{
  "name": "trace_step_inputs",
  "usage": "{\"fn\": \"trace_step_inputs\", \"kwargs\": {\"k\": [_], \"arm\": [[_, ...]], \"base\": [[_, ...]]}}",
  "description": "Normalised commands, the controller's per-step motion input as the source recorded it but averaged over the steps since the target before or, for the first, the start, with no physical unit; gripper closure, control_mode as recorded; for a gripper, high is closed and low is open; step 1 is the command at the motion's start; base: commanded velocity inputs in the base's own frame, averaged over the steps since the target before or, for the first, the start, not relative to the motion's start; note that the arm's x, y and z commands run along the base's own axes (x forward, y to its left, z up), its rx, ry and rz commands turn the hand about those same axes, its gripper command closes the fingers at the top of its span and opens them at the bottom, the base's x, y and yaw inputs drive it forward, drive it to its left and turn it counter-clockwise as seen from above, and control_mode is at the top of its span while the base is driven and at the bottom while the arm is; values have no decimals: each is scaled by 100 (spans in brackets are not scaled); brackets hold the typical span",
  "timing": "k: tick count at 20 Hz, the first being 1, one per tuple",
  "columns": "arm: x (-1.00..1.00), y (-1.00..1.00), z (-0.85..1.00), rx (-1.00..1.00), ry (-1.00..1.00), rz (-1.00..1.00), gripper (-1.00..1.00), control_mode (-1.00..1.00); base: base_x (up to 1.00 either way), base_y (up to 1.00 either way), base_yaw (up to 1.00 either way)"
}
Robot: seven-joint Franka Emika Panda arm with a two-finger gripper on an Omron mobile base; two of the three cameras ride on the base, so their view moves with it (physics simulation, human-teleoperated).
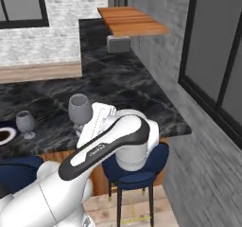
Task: Retrieve the wine glasses from the counter and place one next to each plate.
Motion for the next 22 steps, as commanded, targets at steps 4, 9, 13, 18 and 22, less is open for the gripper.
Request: {"fn": "trace_step_inputs", "kwargs": {"k": [4, 9, 13, 18, 22], "arm": [[0, 0, 0, 0, 0, 0, 100, 100], [0, 0, 0, 0, 0, 0, 100, 100], [0, 0, 0, 0, 0, 0, 100, 100], [0, 0, 0, 0, 0, 0, 100, 100], [0, 0, 0, 0, 0, 0, 100, 100]], "base": [[82, -11, 36], [73, 16, 21], [60, -7, 9], [63, -35, 10], [66, -26, 15]]}}
